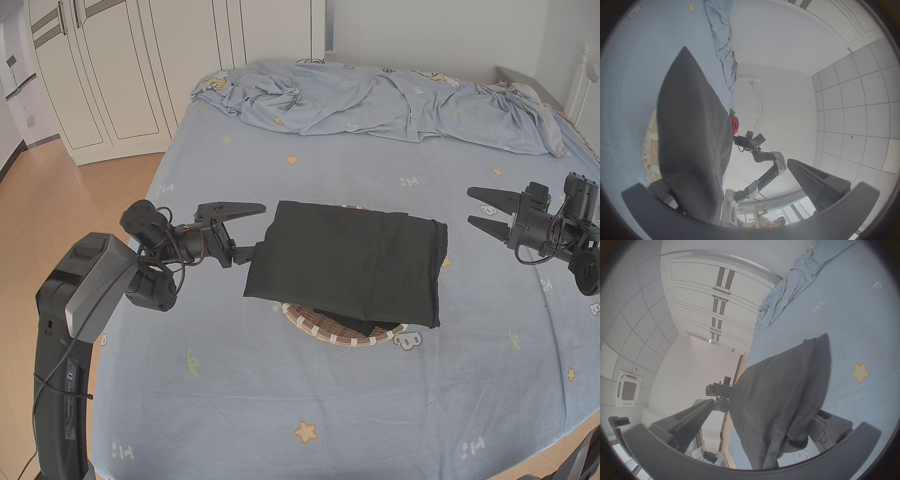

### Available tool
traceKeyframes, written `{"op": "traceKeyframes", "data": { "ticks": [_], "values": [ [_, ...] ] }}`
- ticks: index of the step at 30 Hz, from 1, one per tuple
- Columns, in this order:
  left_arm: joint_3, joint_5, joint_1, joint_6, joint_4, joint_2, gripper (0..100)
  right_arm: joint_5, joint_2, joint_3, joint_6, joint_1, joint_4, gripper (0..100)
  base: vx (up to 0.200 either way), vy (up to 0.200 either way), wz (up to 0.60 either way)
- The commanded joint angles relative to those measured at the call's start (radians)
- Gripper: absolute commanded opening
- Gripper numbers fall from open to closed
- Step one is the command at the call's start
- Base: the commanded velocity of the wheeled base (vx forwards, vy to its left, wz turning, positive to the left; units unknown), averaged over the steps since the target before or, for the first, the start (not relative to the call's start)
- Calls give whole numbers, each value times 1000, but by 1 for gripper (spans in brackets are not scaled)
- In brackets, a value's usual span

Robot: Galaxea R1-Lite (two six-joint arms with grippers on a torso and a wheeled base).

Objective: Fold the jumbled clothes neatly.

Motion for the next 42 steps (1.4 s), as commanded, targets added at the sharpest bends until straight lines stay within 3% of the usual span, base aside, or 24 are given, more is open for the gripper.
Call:
{"op": "traceKeyframes", "data": {
  "ticks": [1, 8, 16, 23, 33, 42],
  "values": [
    [2, 0, 50, 2, -18, 9, 100, 0, -3, -1, 0, 7, -1, 100, 0, 0, 0],
    [13, -1, 113, 8, -18, 0, 100, 0, -3, 3, 0, 7, -1, 100, 0, 0, 0],
    [91, -24, 145, 109, -18, -85, 100, 11, -23, 37, 0, 9, -9, 100, 0, 0, 0],
    [329, -40, 161, 241, -18, -301, 100, 11, -52, 59, 0, 9, -10, 100, 0, 0, 0],
    [786, -48, 135, 442, -18, -612, 100, 11, -167, 146, 2, 26, -9, 100, 0, 0, 0],
    [880, -21, 144, 514, -18, -638, 100, -3, -230, 198, 3, 59, -5, 100, 0, 0, 0]
  ]
}}
